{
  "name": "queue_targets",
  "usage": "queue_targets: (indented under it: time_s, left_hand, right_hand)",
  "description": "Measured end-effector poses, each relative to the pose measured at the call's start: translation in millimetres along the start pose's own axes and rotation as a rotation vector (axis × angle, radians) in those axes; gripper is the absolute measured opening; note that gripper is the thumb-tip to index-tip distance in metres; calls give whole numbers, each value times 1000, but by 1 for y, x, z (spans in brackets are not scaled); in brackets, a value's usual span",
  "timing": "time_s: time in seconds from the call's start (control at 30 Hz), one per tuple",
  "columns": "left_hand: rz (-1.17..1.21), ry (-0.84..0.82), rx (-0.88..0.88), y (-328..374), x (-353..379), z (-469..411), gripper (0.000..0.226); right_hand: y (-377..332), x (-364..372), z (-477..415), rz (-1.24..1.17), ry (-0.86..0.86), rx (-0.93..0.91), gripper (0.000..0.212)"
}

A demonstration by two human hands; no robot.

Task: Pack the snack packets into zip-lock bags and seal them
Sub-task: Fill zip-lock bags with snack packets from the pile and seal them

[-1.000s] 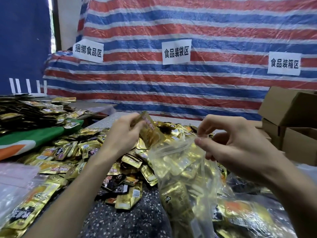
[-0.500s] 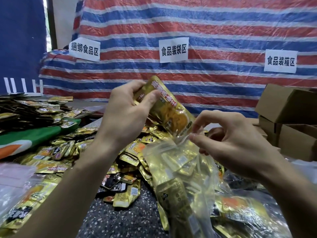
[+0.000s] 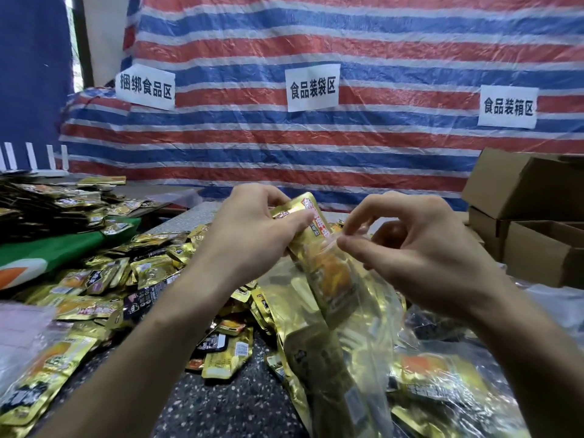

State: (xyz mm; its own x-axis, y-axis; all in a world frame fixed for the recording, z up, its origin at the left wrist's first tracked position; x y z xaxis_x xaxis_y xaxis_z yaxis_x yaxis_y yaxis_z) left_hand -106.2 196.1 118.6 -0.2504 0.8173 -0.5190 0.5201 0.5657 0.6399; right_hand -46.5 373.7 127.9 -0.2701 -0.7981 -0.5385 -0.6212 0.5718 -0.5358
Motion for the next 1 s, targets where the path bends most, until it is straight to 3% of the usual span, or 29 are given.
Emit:
queue_targets:
  time_s: [0.13,0.2,0.3,0.37,0.5,0.7,0.87,1.0]
  left_hand:
    - [18,-48,35,7,17,8,19]
    - [17,-122,91,15,26,13,39]
    - [-29,-360,157,22,30,15,78]
    - [-132,-501,206,17,22,15,88]
    - [-338,-587,310,-1,-2,11,42]
    - [-383,-391,278,-12,-24,-1,32]
    - [-279,-521,295,-6,-27,7,26]
    - [-242,-517,353,0,-30,10,19]
  right_hand:
    - [-7,2,0,-10,-1,-29,12]
    - [-9,0,0,3,10,-42,15]
    - [-9,-8,0,13,57,-47,17]
    - [-6,-12,1,43,68,-34,12]
    - [-5,-19,1,68,90,-42,11]
    - [-9,-23,3,92,39,-35,10]
    - [-11,-28,6,145,-134,57,25]
    - [-9,-34,8,186,-198,62,27]
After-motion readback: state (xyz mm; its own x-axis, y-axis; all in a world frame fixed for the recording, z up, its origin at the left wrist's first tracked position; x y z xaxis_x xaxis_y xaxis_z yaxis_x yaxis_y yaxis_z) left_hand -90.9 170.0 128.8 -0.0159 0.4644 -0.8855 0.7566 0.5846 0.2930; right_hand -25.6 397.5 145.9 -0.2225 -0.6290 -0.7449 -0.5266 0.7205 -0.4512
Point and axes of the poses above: each hand's wrist, its own z-axis away from the middle knuckle, its own x-axis out of the palm, y = z × x, the point moved 4 cm from there along -z, towards the middle knuckle, and after that the axes turned 11 degrees about -z, right-handed, at the moved point
